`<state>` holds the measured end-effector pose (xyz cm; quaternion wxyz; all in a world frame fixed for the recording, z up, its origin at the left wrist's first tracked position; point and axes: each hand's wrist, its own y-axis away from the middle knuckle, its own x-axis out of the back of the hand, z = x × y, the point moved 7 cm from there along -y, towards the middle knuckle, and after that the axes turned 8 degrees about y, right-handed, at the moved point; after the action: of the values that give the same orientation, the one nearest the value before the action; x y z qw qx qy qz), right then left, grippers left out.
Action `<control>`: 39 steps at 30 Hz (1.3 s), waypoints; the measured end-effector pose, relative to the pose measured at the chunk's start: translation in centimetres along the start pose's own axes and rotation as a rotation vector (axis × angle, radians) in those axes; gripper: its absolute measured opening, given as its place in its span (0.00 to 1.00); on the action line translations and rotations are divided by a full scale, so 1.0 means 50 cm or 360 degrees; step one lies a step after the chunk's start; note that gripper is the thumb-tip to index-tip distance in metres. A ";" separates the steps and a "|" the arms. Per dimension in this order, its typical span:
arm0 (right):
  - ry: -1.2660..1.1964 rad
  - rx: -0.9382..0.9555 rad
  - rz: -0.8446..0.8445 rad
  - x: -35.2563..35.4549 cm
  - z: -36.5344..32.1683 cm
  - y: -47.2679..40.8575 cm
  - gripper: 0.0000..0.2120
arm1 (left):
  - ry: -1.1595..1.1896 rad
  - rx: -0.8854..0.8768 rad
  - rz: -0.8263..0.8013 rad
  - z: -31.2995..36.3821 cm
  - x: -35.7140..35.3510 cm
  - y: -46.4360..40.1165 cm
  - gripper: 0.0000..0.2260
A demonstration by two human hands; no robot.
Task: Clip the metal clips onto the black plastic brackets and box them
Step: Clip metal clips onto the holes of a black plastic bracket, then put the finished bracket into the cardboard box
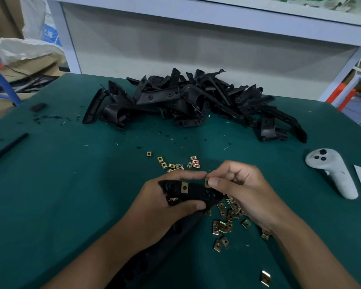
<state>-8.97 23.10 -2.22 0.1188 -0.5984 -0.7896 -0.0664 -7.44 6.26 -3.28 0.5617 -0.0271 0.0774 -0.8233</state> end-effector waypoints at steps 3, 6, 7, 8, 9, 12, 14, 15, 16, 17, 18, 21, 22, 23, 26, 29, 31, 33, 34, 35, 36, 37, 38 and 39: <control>-0.0005 -0.0026 -0.0033 0.000 -0.001 0.000 0.03 | -0.0038 -0.0002 0.0041 -0.004 0.001 -0.001 0.21; 0.0050 -0.0024 -0.0061 -0.001 -0.004 0.002 0.03 | -0.0021 -0.0048 0.0100 -0.003 0.005 0.003 0.19; 0.0077 -0.0008 -0.0053 -0.001 -0.006 0.003 0.02 | -0.0015 -0.0063 0.0115 -0.001 0.007 0.003 0.19; 0.0102 0.0010 -0.0042 -0.001 -0.009 0.004 0.02 | -0.0011 -0.0073 0.0122 0.001 0.008 0.003 0.18; 0.0125 0.0034 -0.0037 0.000 -0.011 0.006 0.02 | 0.0002 -0.0078 0.0123 0.003 0.008 0.003 0.18; 0.0141 0.0085 -0.0050 0.000 -0.020 0.009 0.04 | 0.0088 -0.0090 0.0146 0.007 0.011 0.000 0.15; 0.0083 0.0100 -0.0114 -0.006 -0.022 0.010 0.08 | 0.0145 -0.0100 0.0187 0.009 0.016 -0.002 0.15; 0.0063 0.0106 -0.0136 -0.008 -0.021 0.009 0.09 | 0.0144 -0.0104 0.0194 0.009 0.018 -0.003 0.14; 0.0062 0.0114 -0.0142 -0.008 -0.021 0.009 0.08 | 0.0132 -0.0104 0.0190 0.009 0.018 -0.003 0.14; 0.0081 0.0127 -0.0138 -0.008 -0.019 0.007 0.08 | 0.0122 -0.0102 0.0184 0.008 0.018 -0.002 0.14; 0.0112 0.0132 -0.0129 -0.006 -0.017 0.006 0.07 | 0.0119 -0.0101 0.0181 0.007 0.017 -0.001 0.13; 0.0189 0.0135 -0.0134 -0.013 -0.006 0.005 0.14 | 0.0142 -0.0129 0.0203 0.006 0.019 -0.001 0.12; 0.0199 0.0141 -0.0126 -0.016 -0.004 0.004 0.15 | 0.0170 -0.0136 0.0213 0.005 0.021 -0.002 0.12; 0.0201 0.0152 -0.0104 -0.018 -0.003 0.002 0.16 | 0.0205 -0.0130 0.0221 0.003 0.023 -0.003 0.12; 0.0161 0.0176 -0.0018 -0.012 -0.008 -0.001 0.17 | 0.0288 -0.0116 0.0220 -0.003 0.024 -0.004 0.13; 0.0138 0.0192 0.0011 0.001 -0.019 0.000 0.13 | 0.0341 -0.0158 0.0220 0.007 0.017 -0.003 0.13; 0.0169 0.0195 0.0029 0.013 -0.040 0.005 0.11 | 0.0297 -0.0197 0.0281 0.026 0.014 0.001 0.13; 0.0237 0.0212 0.0046 0.030 -0.077 0.020 0.11 | 0.0220 -0.0213 0.0353 0.049 0.013 0.011 0.12; 0.0306 0.0228 0.0056 0.042 -0.095 0.034 0.11 | 0.0196 -0.0204 0.0378 0.059 0.008 0.016 0.12; 0.0389 0.0248 0.0077 0.056 -0.113 0.052 0.12 | 0.0151 -0.0194 0.0382 0.068 -0.002 0.020 0.11; 0.0469 0.0274 0.0120 0.074 -0.128 0.077 0.13 | 0.0084 -0.0192 0.0355 0.080 -0.020 0.023 0.11; 0.0527 0.0304 0.0170 0.088 -0.142 0.098 0.13 | 0.0020 -0.0225 0.0308 0.094 -0.038 0.028 0.11; 0.0575 0.0312 0.0277 0.118 -0.154 0.149 0.13 | 0.0008 -0.0270 0.0203 0.108 -0.082 0.028 0.11; 0.0589 0.0333 0.0350 0.134 -0.164 0.183 0.13 | -0.0005 -0.0329 0.0121 0.125 -0.111 0.032 0.10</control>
<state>-1.03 29.83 7.11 0.3292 -0.6429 -0.6870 -0.0795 -3.09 10.26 2.86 0.5867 -0.0832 0.1622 -0.7890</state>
